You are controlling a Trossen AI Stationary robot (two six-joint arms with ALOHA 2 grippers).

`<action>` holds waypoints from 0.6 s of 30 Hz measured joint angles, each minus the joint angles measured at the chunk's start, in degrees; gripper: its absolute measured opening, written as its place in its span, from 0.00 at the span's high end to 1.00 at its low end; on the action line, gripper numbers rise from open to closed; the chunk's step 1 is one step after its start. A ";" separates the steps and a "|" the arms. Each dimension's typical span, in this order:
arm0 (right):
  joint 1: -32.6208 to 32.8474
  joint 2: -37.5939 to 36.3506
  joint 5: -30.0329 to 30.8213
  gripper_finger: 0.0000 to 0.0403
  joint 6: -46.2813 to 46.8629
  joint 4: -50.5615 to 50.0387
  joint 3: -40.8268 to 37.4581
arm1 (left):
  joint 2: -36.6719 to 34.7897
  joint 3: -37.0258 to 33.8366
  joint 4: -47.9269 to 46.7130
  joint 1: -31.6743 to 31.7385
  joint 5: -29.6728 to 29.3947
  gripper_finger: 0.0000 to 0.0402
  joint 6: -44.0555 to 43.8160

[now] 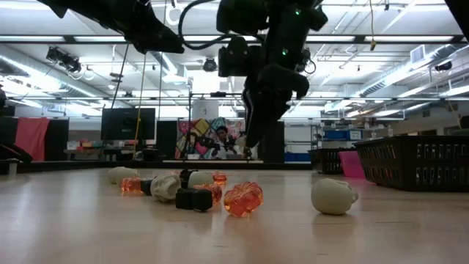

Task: Sort Halloween decoration
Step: Put the white skull toy into the top black bin

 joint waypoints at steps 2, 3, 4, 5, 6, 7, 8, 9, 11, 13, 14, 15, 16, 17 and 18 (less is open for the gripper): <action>0.07 0.00 1.00 0.74 -0.19 -2.94 1.48 | 0.00 0.00 -0.19 0.00 -0.02 0.52 0.01; 0.09 0.00 1.22 0.74 -0.29 -4.11 2.13 | 0.00 0.00 -0.29 0.00 -0.01 0.52 0.01; 0.09 0.00 1.49 0.74 -0.43 -5.10 2.76 | 0.00 0.00 -0.34 0.00 -0.01 0.52 0.01; 0.09 -0.02 2.08 0.74 -0.60 -6.20 3.28 | 0.00 0.00 -0.40 0.00 -0.01 0.52 0.02; 0.09 -0.02 2.73 0.74 -0.69 -7.67 3.70 | 0.00 0.00 -0.44 0.00 -0.01 0.52 0.02; 0.09 -0.02 3.44 0.74 -0.72 -9.08 4.06 | -0.01 0.00 -0.52 0.00 0.00 0.52 0.03; 0.08 -0.02 4.04 0.74 -0.72 -10.32 4.44 | 0.00 0.00 -0.59 0.00 -0.02 0.52 0.03; 0.07 -0.02 4.36 0.74 -0.70 -11.16 4.76 | 0.00 0.00 -0.59 0.00 0.00 0.52 0.03; 0.08 -0.02 5.06 0.74 -0.65 -12.84 5.08 | 0.00 0.00 -0.57 0.00 0.00 0.52 0.03; 0.10 -0.02 5.96 0.74 0.14 -15.92 5.73 | 0.00 0.00 -0.42 0.00 0.00 0.52 0.03; 0.09 -0.03 6.36 0.74 0.60 -16.98 6.14 | 0.00 0.00 -0.22 0.00 0.00 0.52 0.03; 0.09 -0.09 6.81 0.74 1.10 -17.81 6.47 | 0.00 0.00 0.15 0.00 -0.02 0.52 0.04; 0.09 -0.09 7.18 0.74 1.58 -19.01 6.79 | 0.00 0.00 0.85 0.00 0.00 0.52 0.09; 0.09 -0.09 7.37 0.74 1.96 -20.32 7.07 | 0.00 0.00 2.07 0.00 -0.02 0.52 0.28; 0.09 -0.36 7.53 0.74 2.19 -21.11 7.21 | 0.00 0.00 3.89 0.00 -0.01 0.52 0.52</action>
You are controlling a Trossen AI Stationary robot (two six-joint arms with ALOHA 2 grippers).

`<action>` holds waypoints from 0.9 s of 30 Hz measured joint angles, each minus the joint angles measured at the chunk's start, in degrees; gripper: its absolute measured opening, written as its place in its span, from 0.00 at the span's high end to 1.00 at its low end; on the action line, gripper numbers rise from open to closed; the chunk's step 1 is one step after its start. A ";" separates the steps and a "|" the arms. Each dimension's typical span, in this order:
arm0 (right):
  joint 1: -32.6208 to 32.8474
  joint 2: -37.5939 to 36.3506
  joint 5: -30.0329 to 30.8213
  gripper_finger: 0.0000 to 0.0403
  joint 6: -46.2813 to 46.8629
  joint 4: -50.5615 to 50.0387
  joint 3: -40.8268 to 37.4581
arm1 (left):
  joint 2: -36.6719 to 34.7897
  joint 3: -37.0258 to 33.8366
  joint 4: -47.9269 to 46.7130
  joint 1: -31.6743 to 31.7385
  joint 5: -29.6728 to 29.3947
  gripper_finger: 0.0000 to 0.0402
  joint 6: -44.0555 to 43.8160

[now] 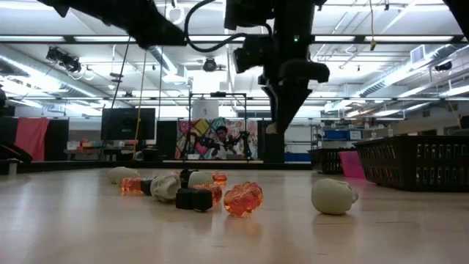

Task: Sort Halloween decoration
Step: Put the white skull toy into the top black bin

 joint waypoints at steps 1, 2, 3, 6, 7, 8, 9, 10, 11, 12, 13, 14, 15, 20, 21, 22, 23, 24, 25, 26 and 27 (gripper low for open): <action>0.00 -0.24 0.02 0.74 0.06 -0.16 0.13 | 0.00 0.00 2.04 0.00 0.01 0.52 0.64; 0.00 -0.76 0.13 0.74 0.12 -0.09 0.20 | 0.00 0.00 3.84 0.00 0.01 0.52 1.76; 0.00 -1.42 0.26 0.74 0.26 -0.45 0.20 | -0.01 0.00 5.41 0.00 0.01 0.52 2.81; 0.00 -3.41 0.51 0.74 1.21 -1.96 0.22 | -0.02 0.00 7.72 0.00 0.06 0.52 6.97; 0.00 -4.27 0.69 0.74 1.48 -2.73 0.22 | -0.02 0.00 8.06 0.00 0.08 0.52 8.54; 0.00 -5.28 0.97 0.74 1.84 -3.57 0.22 | -0.02 0.00 8.35 0.00 0.08 0.52 9.41; 0.00 -6.30 1.20 0.74 2.32 -4.13 0.22 | -0.02 0.00 8.43 0.00 0.08 0.52 9.55; 0.00 -7.52 1.38 0.74 2.77 -4.65 0.22 | -0.02 0.00 8.30 0.00 0.08 0.52 9.51; 0.00 -8.58 1.41 0.74 3.18 -5.35 0.22 | -0.02 0.00 7.88 0.00 0.08 0.52 9.34; 0.00 -9.67 1.53 0.74 3.62 -6.04 0.22 | -0.02 0.00 7.36 0.00 0.08 0.52 8.87; 0.00 -10.69 1.53 0.74 3.99 -6.34 0.22 | -0.02 0.00 6.87 0.00 0.10 0.52 8.45; 0.00 -11.61 1.51 0.74 4.38 -6.58 0.20 | -0.02 0.00 6.44 0.00 0.10 0.52 7.88; 0.00 -12.58 1.18 0.74 4.77 -7.04 0.03 | -0.02 0.00 6.30 0.00 0.12 0.52 7.33; 0.00 -16.28 0.45 0.74 7.66 -10.58 -1.99 | -0.02 0.00 5.79 0.00 0.16 0.52 6.57; -0.04 -16.85 0.31 0.74 8.27 -11.55 -2.51 | -0.02 0.00 5.80 0.00 0.17 0.52 6.55; -0.13 -17.47 -0.19 0.74 8.74 -12.04 -3.12 | -0.02 0.00 5.78 0.00 0.19 0.52 6.55; -0.25 -18.13 -0.66 0.74 9.11 -12.05 -3.86 | -0.02 0.00 5.73 0.00 0.19 0.52 6.51; -0.39 -18.83 -0.72 0.74 9.52 -11.97 -4.72 | -0.02 0.00 5.76 0.00 0.19 0.52 6.43; -0.55 -19.40 -0.84 0.74 10.00 -12.05 -5.45 | -0.02 0.00 5.73 0.00 0.21 0.52 6.11; -0.75 -19.89 -0.87 0.74 10.50 -12.12 -6.23 | -0.02 0.00 5.72 0.00 0.21 0.52 5.61; -0.93 -20.34 -1.05 0.74 10.85 -12.12 -6.87 | -0.02 0.00 5.68 0.00 0.22 0.52 4.95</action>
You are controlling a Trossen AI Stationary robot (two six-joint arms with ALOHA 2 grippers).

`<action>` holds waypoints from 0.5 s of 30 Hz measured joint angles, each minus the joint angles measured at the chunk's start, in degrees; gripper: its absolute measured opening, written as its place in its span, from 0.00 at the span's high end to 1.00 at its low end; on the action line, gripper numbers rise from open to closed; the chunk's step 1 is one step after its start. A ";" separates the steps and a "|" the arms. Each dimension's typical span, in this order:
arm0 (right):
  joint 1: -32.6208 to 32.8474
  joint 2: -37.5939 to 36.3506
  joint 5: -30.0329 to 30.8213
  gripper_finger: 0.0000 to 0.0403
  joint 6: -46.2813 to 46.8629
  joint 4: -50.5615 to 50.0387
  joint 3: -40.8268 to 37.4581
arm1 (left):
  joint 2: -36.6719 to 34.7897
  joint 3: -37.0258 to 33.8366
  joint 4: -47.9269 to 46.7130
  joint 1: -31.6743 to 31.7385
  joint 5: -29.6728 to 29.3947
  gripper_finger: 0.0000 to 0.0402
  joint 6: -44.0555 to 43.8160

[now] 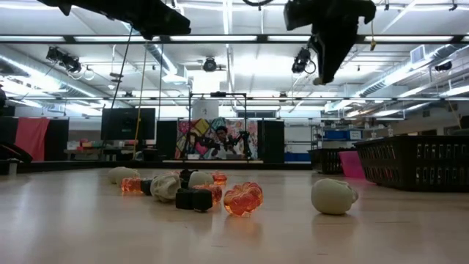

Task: Sort Halloween decoration
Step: Put the white skull toy into the top black bin

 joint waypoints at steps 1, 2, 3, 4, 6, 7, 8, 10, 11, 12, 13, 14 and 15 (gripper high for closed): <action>-0.14 -0.44 -0.40 0.74 0.33 0.08 -0.65 | 0.00 0.00 -0.01 0.00 0.01 0.52 -0.48; -0.34 -0.85 -0.95 0.74 0.61 0.12 -1.32 | 0.00 0.00 -0.01 0.00 0.01 0.52 -0.89; -0.48 -1.25 -1.63 0.74 0.80 0.02 -1.95 | 0.00 0.00 -0.03 0.00 0.01 0.52 -1.37; -0.65 -1.66 -2.29 0.74 0.92 -0.07 -2.52 | 0.00 0.00 -0.05 0.00 0.01 0.52 -1.53; -0.92 -2.31 -2.77 0.74 1.31 -0.49 -3.36 | 0.00 0.00 -0.06 0.00 0.01 0.52 -2.01; -1.16 -2.64 -2.77 0.74 1.49 -0.82 -3.81 | 0.00 0.00 -0.06 0.00 0.01 0.52 -2.19; -1.40 -2.96 -2.77 0.74 1.80 -1.00 -4.20 | 0.00 0.00 -0.06 0.00 0.01 0.52 -2.23; -1.97 -3.65 -2.74 0.74 2.20 -0.71 -5.25 | 0.00 0.00 -0.08 0.00 0.01 0.52 -2.25; -2.36 -3.97 -2.55 0.74 2.24 -0.43 -5.92 | 0.00 0.00 -0.08 0.00 0.01 0.52 -2.35; -2.78 -4.31 -2.16 0.74 2.24 -0.05 -6.66 | 0.00 0.00 -0.05 0.00 0.01 0.52 -2.47; -3.25 -4.51 -1.24 0.74 2.36 0.27 -7.32 | 0.00 0.00 -0.05 0.00 0.01 0.52 -2.47; -3.78 -4.67 0.17 0.74 2.65 0.59 -8.00 | 0.00 0.00 -0.07 0.00 0.01 0.52 -2.47; -4.40 -4.71 1.77 0.74 3.12 0.70 -8.58 | 0.00 0.00 -0.06 0.00 0.01 0.52 -2.48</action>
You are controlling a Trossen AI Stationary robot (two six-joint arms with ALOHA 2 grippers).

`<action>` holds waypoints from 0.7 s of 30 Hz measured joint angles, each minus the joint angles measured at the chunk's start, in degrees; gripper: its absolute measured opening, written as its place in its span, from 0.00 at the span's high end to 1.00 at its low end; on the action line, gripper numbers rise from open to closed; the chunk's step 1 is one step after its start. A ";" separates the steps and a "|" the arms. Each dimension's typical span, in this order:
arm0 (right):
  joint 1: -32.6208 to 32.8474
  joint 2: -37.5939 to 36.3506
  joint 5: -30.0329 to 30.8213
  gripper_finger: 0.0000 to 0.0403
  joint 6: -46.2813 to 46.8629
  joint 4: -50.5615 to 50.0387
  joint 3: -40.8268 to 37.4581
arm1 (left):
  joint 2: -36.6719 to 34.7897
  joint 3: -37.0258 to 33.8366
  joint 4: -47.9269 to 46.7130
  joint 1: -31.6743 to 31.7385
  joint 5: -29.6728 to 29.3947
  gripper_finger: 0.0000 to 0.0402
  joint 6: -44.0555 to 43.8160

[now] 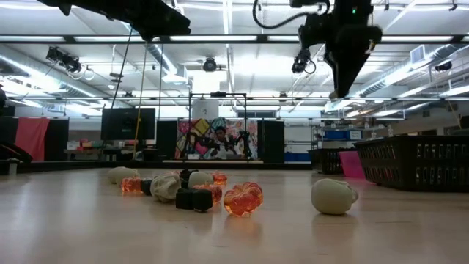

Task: Sort Halloween decoration
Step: Put the white skull toy into the top black bin

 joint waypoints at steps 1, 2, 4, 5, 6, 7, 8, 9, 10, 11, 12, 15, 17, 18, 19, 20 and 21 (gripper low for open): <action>-0.70 -0.01 1.53 0.74 0.54 0.16 -0.60 | 0.00 0.00 0.00 0.00 0.00 0.52 -0.01; -1.52 -0.01 2.82 0.74 0.89 0.52 -1.24 | 0.00 0.00 -0.01 0.00 0.00 0.52 -0.01; -3.35 -0.01 4.02 0.74 1.04 1.67 -2.66 | 0.00 0.00 0.00 0.00 0.00 0.52 -0.01; -4.36 -0.01 4.21 0.74 1.02 2.66 -3.36 | 0.00 0.00 -0.02 0.00 0.00 0.52 -0.01; -5.35 -0.01 4.23 0.74 0.98 3.90 -4.11 | 0.00 0.00 -0.02 0.00 0.00 0.52 -0.01; -6.30 -0.01 4.25 0.74 0.94 5.12 -4.92 | 0.00 0.00 -0.01 0.00 0.00 0.52 -0.01; -7.24 -0.01 4.25 0.74 0.82 6.28 -5.74 | 0.00 0.00 -0.02 0.00 0.00 0.52 -0.01; -8.32 -0.01 4.25 0.74 0.73 7.33 -6.68 | 0.00 0.02 -0.04 0.00 0.00 0.52 -0.03; -9.32 -0.01 4.25 0.74 0.59 8.22 -7.58 | 0.00 0.01 -0.09 0.00 0.00 0.52 -0.03; -10.30 -0.01 4.25 0.74 0.41 9.06 -8.41 | 0.00 0.02 -0.11 0.00 0.00 0.52 -0.03; -11.25 -0.01 4.25 0.74 0.28 9.89 -9.24 | 0.00 0.02 -0.25 0.00 0.00 0.52 -0.03; -13.92 -0.01 4.31 0.74 -0.11 11.11 -11.20 | 0.00 0.02 -0.46 0.00 0.00 0.52 -0.03; -15.51 -0.01 4.48 0.74 -0.65 12.32 -11.91 | 0.00 0.02 -0.46 0.00 0.00 0.52 -0.03; -16.26 -0.01 4.85 0.74 -0.79 12.99 -12.07 | 0.00 0.02 -0.44 0.00 0.00 0.52 -0.03; -16.98 -0.01 5.41 0.74 -0.94 13.54 -12.17 | 0.00 0.02 -0.44 0.00 0.00 0.52 -0.03; -17.67 -0.01 6.07 0.74 -1.10 14.04 -12.18 | 0.00 0.02 -0.44 0.00 0.00 0.52 -0.03; -18.38 -0.01 6.67 0.74 -1.36 14.60 -12.18 | 0.00 0.02 -0.45 0.00 0.00 0.52 -0.03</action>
